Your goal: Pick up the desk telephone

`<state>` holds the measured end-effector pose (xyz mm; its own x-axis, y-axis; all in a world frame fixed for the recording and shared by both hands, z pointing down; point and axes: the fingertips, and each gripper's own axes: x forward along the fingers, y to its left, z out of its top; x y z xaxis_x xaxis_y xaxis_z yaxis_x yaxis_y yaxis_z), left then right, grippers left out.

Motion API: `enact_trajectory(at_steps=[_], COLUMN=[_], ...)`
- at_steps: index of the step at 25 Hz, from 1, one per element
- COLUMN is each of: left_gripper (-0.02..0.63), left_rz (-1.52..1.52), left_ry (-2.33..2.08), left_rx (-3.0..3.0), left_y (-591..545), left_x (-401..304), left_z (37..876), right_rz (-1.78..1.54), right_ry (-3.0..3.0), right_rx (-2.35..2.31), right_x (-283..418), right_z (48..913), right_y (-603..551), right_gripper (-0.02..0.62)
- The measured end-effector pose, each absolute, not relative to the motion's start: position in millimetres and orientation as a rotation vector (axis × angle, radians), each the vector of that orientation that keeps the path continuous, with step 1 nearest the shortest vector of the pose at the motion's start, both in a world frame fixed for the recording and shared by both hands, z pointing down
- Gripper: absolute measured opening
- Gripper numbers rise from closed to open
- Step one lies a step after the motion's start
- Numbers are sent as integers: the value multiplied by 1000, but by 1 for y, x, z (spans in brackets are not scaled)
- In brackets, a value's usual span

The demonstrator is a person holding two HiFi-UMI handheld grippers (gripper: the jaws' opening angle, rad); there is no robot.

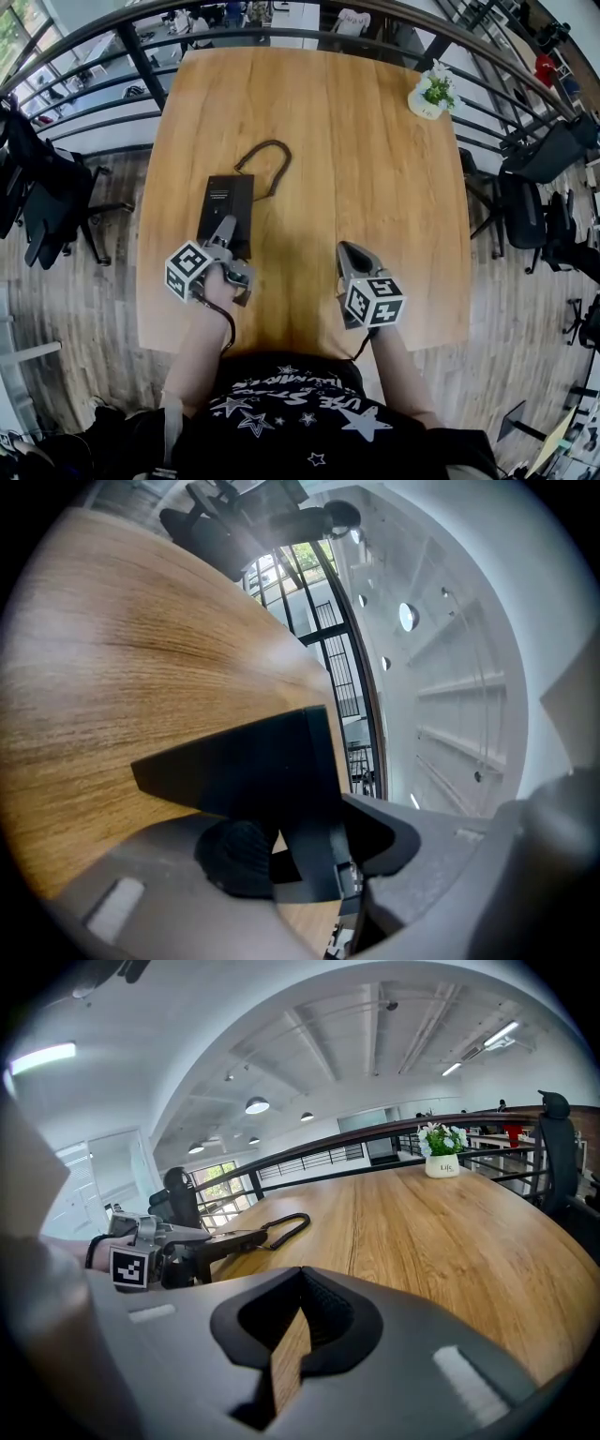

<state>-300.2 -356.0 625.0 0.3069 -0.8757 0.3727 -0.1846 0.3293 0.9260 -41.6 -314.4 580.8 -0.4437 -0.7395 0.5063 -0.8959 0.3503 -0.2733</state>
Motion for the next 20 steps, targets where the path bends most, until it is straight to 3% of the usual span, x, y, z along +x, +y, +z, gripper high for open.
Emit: enact_trajectory(at_steps=[20], left_gripper=[198], left_rz=[-716], left_ry=[-1087], left_rx=[1246], left_y=[-306], left_x=[-288], left_z=[602], right_rz=[717], right_ry=[-2394], right_rx=[1448], right_x=[-38], right_z=[561], right_y=[-301], right_gripper=[2])
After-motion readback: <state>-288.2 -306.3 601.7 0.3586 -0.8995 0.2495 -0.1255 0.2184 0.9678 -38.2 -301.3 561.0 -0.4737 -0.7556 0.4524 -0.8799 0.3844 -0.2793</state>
